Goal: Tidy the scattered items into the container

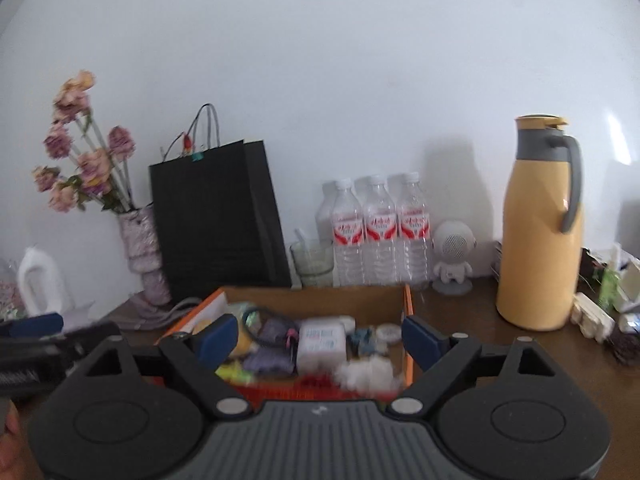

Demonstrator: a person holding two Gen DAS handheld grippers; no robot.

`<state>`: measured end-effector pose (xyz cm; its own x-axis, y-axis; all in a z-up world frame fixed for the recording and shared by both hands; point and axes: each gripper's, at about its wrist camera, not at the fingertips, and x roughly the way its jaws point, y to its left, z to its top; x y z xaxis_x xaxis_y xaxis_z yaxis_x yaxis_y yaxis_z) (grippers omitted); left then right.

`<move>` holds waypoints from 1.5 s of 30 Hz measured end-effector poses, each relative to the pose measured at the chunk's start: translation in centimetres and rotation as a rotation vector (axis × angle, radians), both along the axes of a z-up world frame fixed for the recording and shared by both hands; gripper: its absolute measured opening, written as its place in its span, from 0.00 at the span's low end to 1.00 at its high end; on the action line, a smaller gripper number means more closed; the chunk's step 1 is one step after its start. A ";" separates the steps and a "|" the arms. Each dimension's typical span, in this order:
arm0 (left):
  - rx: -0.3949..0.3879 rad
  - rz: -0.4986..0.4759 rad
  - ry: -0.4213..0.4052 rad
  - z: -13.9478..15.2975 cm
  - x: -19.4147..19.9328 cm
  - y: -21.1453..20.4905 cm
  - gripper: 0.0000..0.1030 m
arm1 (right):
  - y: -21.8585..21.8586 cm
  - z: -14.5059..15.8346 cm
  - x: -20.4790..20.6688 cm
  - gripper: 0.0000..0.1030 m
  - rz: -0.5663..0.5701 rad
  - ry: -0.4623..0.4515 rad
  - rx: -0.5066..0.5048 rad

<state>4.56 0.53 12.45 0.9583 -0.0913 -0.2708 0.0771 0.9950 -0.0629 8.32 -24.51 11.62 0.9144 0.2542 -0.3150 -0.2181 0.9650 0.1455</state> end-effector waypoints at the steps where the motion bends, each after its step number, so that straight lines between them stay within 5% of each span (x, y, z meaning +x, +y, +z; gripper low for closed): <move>1: -0.007 0.014 -0.010 -0.5 -1.9 0.1 1.00 | -0.2 -0.7 -1.9 0.86 -0.004 0.000 -0.004; 6: -0.086 0.069 0.039 -3.9 -9.6 1.5 1.00 | -1.6 -4.1 -10.5 0.86 -0.010 0.012 -0.024; 13: -0.049 0.083 0.047 -4.7 -13.9 2.0 1.00 | -2.3 -5.7 -18.0 0.87 -0.008 -0.013 -0.015; 18: 0.008 0.062 0.111 -5.6 -11.0 1.2 1.00 | -0.8 -6.1 -15.4 0.87 0.014 0.043 -0.035; 23: 0.053 0.107 0.256 -6.9 -4.8 0.9 1.00 | 1.7 -7.5 -8.6 0.87 0.019 0.236 -0.076; 30: 0.094 0.079 0.384 -10.4 -2.8 0.9 1.00 | 3.4 -10.0 -4.8 0.87 0.025 0.358 -0.105; 45: 0.128 0.054 0.435 -12.6 -2.0 0.5 1.00 | 5.3 -12.6 -5.2 0.91 0.027 0.332 -0.206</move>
<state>2.58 1.07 -0.12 0.7556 0.0161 -0.6549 0.0184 0.9988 0.0458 3.14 -19.23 -0.96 0.7480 0.1774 -0.6395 -0.2176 0.9759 0.0163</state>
